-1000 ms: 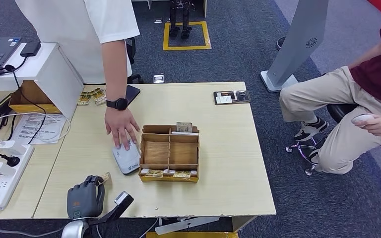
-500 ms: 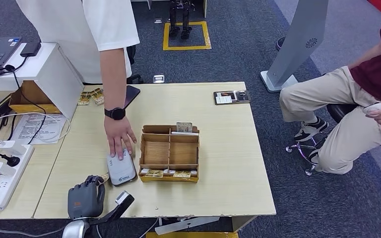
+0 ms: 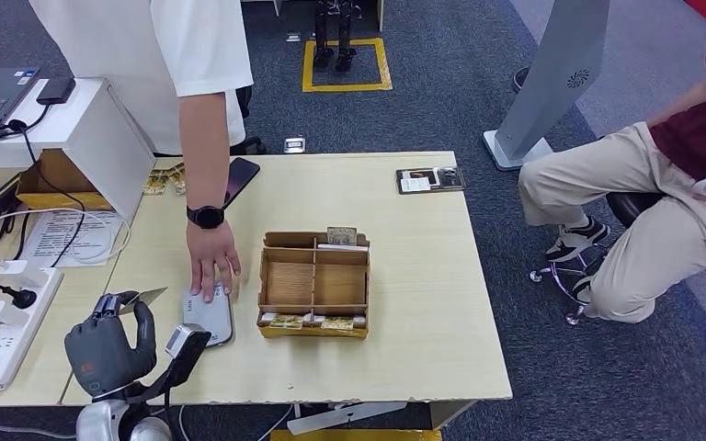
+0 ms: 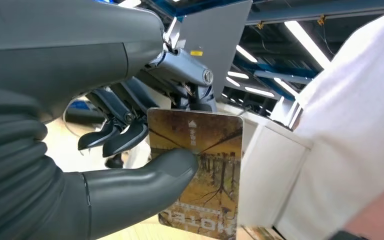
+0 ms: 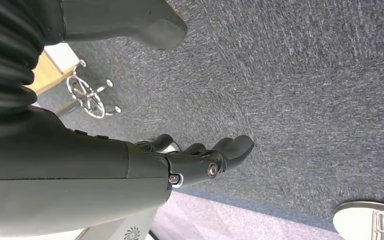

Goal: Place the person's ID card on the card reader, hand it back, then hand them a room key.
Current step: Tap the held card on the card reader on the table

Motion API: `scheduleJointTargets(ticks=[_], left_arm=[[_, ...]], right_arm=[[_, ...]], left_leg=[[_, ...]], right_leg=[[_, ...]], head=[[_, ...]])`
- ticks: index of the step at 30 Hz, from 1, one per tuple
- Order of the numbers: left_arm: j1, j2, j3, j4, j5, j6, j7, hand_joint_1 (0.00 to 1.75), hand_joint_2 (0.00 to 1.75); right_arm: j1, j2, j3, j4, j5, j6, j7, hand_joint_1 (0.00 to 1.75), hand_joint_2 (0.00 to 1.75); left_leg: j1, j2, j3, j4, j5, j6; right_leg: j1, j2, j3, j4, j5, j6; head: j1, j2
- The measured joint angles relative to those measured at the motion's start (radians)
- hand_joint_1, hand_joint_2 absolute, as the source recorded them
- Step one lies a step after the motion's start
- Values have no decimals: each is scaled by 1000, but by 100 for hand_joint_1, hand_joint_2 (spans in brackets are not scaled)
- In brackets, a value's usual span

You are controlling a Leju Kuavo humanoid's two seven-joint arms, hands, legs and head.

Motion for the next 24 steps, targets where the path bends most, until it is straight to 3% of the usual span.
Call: scheduleJointTargets(ticks=[14, 24], left_arm=[[9, -3, 31, -76, 14, -1, 15, 175, 175], [9, -6, 35, -76, -84, -1, 16, 175, 175]], right_arm=[[0, 0, 14, 0, -3, 0, 5, 0, 175], [-1, 1, 14, 1, -6, 1, 6, 0, 175]], left_leg=[[0, 0, 0, 0, 0, 0], [0, 0, 0, 0, 0, 0]], right_leg=[[0, 0, 0, 0, 0, -1], [0, 0, 0, 0, 0, -1]], head=[[0, 0], [0, 0]])
